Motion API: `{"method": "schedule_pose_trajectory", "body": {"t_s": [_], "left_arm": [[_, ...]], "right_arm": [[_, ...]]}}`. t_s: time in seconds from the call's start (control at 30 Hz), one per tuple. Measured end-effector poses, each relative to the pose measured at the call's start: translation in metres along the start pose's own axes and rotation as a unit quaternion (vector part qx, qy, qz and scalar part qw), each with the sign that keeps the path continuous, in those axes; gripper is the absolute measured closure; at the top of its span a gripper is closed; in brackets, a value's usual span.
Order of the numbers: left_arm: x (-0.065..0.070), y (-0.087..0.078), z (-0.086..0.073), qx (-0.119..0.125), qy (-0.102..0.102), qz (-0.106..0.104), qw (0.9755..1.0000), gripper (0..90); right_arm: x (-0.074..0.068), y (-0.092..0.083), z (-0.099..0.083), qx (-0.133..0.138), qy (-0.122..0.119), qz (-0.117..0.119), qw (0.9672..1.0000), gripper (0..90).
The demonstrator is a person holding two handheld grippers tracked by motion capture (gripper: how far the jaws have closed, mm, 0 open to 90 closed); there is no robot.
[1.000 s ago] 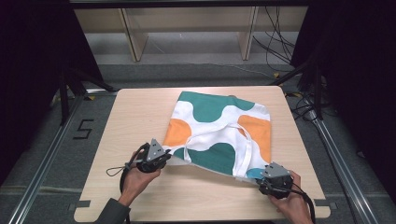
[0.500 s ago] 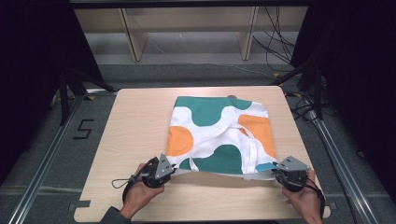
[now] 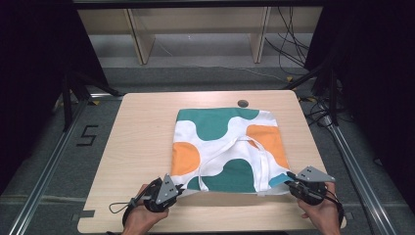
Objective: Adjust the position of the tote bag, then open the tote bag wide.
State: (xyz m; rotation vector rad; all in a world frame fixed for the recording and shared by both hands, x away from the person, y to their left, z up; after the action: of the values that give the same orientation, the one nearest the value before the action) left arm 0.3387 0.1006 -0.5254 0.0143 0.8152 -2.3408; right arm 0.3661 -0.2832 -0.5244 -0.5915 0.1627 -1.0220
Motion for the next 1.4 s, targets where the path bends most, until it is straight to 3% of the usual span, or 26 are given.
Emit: {"method": "schedule_pose_trajectory", "body": {"t_s": [0.1,0.13,0.23,0.43,0.47,0.53,0.6,0.63,0.67,0.73,0.8,0.9,0.93,0.97,1.0,1.03,1.07,1.1,1.17,1.2,1.3,1.33,1.4], "left_arm": [[0.001,0.002,0.001,0.004,-0.007,-0.005,1.0,86.1],[0.0,0.001,0.002,0.004,0.002,-0.002,1.0,85.9],[0.0,0.002,0.0,-0.001,-0.001,0.0,1.0,85.8],[-0.002,-0.001,0.002,0.012,-0.001,0.009,0.9999,86.4],[-0.003,-0.003,0.003,0.014,-0.001,0.012,0.9998,86.7],[-0.004,-0.005,0.003,0.017,0.0,0.017,0.9997,86.8],[-0.005,-0.008,0.004,0.019,-0.001,0.016,0.9997,87.0],[-0.005,-0.008,0.004,0.022,-0.002,0.019,0.9996,87.0],[-0.004,-0.008,0.006,0.028,-0.009,0.022,0.9993,87.2],[-0.004,-0.009,0.009,0.033,-0.003,0.019,0.9993,87.5],[-0.005,-0.014,0.014,0.04,-0.003,0.026,0.9988,87.6],[-0.007,-0.015,0.018,0.047,-0.005,0.03,0.9984,87.7],[-0.009,-0.017,0.02,0.049,-0.004,0.033,0.9982,87.8],[-0.01,-0.018,0.022,0.057,-0.008,0.036,0.9977,87.8],[-0.012,-0.02,0.025,0.063,-0.009,0.041,0.9971,87.8],[-0.014,-0.021,0.028,0.069,-0.01,0.043,0.9966,87.8],[-0.016,-0.023,0.031,0.076,-0.017,0.044,0.996,87.9],[-0.02,-0.026,0.035,0.082,-0.014,0.049,0.9953,87.8],[-0.025,-0.029,0.042,0.091,-0.012,0.053,0.9944,87.8],[-0.028,-0.031,0.046,0.095,-0.011,0.056,0.9938,87.8],[-0.036,-0.037,0.057,0.109,-0.008,0.069,0.9916,87.9],[-0.04,-0.039,0.061,0.114,-0.004,0.07,0.9909,87.9],[-0.046,-0.042,0.069,0.123,-0.007,0.075,0.9895,88.0]], "right_arm": [[0.003,0.008,-0.009,-0.014,-0.001,0.005,0.9999,73.8],[0.004,0.008,-0.008,-0.009,-0.003,0.016,0.9998,80.3],[0.005,0.003,-0.004,0.007,0.007,0.014,0.9998,83.7],[0.003,-0.007,0.006,0.03,0.019,0.01,0.9993,84.7],[0.002,-0.008,0.011,0.042,0.013,0.011,0.999,84.8],[0.003,-0.01,0.012,0.043,0.006,0.01,0.999,84.8],[0.002,-0.011,0.016,0.051,0.006,0.011,0.9986,84.9],[0.0,-0.011,0.016,0.049,0.018,0.013,0.9985,84.9],[0.0,-0.011,0.017,0.053,0.015,0.01,0.9984,84.9],[0.003,-0.011,0.019,0.059,0.006,0.013,0.9981,85.0],[0.005,-0.012,0.023,0.073,0.019,0.016,0.997,85.1],[0.005,-0.014,0.025,0.076,0.019,0.023,0.9967,85.2],[0.003,-0.015,0.026,0.076,0.033,0.028,0.9961,85.2],[0.004,-0.017,0.029,0.081,0.03,0.025,0.9959,85.2],[0.001,-0.019,0.029,0.078,0.045,0.027,0.9956,85.2],[0.003,-0.019,0.032,0.088,0.035,0.028,0.9952,85.2],[0.0,-0.022,0.033,0.081,0.051,0.029,0.995,85.2],[0.002,-0.021,0.036,0.091,0.036,0.031,0.9947,85.2],[0.002,-0.021,0.042,0.094,0.039,0.036,0.9942,85.3],[0.001,-0.023,0.045,0.093,0.052,0.03,0.9938,85.3],[0.004,-0.024,0.06,0.113,0.034,0.031,0.9925,85.5],[0.002,-0.025,0.063,0.112,0.044,0.033,0.9922,85.6],[0.006,-0.028,0.077,0.126,0.033,0.032,0.991,85.7]]}}
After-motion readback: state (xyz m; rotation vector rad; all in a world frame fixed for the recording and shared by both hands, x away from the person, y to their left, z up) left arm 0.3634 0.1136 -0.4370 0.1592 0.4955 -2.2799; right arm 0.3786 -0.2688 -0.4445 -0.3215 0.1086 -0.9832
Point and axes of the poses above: each handheld gripper's, and its own axes: y roughly forward along the jaws, z roughly out of its top, x roughly to its right, the point moved 7 cm from there along y, roughly forward along the jaws, and after that the axes turned 6 degrees about x, right-handed, at the moved point
